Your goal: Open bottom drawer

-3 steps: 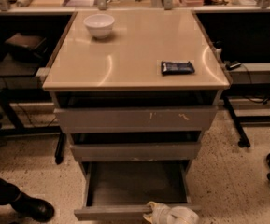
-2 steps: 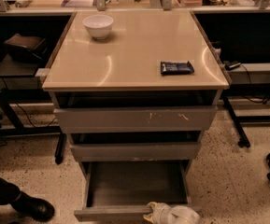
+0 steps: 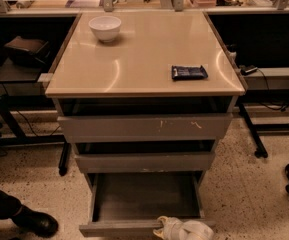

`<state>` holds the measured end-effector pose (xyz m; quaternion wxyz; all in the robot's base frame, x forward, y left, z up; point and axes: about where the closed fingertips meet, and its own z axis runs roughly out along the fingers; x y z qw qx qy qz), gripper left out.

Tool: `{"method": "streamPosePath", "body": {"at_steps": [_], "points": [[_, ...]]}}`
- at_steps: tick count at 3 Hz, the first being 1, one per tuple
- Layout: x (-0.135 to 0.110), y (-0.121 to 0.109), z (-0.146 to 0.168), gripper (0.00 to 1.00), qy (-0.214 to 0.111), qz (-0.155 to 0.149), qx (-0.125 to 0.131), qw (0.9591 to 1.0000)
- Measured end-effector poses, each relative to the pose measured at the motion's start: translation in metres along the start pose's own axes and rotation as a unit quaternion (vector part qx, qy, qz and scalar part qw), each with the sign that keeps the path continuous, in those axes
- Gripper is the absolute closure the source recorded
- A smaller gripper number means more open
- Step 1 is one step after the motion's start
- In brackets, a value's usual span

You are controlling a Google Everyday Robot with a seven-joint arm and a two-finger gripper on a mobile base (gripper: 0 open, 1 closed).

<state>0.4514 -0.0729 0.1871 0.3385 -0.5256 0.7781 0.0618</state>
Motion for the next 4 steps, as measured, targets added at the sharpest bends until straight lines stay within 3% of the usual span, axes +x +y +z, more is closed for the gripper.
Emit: {"method": "streamPosePath", "body": {"at_steps": [2, 3, 4], "points": [[0.0000, 0.0000, 0.0000, 0.11, 0.000, 0.000, 0.000, 1.0000], [0.0000, 0.0001, 0.0000, 0.00, 0.000, 0.000, 0.000, 1.0000], [0.0000, 0.0001, 0.0000, 0.00, 0.000, 0.000, 0.000, 1.0000]]}}
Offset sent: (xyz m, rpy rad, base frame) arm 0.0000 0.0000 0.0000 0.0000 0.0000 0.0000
